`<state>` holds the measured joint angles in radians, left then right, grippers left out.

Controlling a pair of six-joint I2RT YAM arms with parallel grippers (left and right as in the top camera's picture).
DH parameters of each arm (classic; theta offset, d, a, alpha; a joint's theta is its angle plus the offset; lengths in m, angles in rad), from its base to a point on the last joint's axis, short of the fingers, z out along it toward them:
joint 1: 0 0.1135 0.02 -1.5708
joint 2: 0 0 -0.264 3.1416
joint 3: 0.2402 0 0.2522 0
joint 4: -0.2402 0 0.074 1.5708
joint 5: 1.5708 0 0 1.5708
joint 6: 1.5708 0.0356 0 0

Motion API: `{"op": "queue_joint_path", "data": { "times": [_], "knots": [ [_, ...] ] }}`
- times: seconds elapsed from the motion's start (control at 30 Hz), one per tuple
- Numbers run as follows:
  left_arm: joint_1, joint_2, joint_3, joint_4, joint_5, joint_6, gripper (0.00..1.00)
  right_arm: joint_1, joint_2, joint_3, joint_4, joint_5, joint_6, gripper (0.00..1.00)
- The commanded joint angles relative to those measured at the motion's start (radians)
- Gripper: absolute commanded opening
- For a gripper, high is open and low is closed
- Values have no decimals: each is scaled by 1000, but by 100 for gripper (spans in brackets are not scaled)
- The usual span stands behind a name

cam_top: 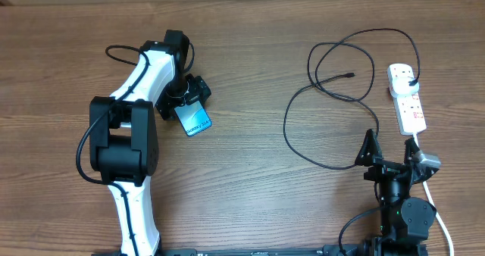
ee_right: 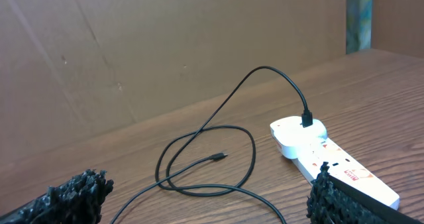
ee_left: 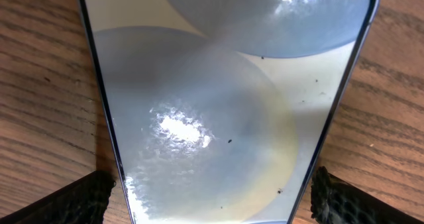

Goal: Plug charger to phone and switch on socket
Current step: 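Lift the phone with the left gripper and tilt it upright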

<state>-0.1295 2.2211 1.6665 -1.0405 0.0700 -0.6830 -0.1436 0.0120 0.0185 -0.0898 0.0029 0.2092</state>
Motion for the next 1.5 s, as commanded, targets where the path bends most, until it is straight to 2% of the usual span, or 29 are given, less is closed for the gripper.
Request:
{"op": "queue_joint_path", "data": {
  "times": [0.0,0.27,0.67,0.97,1.1,1.47],
  "knots": [
    [4,35,-35,20,1,24,100,-2,-8,-11,7,-5,2,100],
    [3,35,-35,30,-4,18,100,-2,-8,-11,7,-5,2,100],
    [-27,35,-90,82,-99,18,100,-2,-8,-11,7,-5,2,100],
    [-51,35,-126,95,6,17,100,-2,-8,-11,7,-5,2,100],
    [-50,35,-126,96,10,0,96,-2,-8,-11,7,-5,2,100],
    [-50,35,-126,96,89,-14,95,-2,-8,-11,7,-5,2,100]
  ]
}}
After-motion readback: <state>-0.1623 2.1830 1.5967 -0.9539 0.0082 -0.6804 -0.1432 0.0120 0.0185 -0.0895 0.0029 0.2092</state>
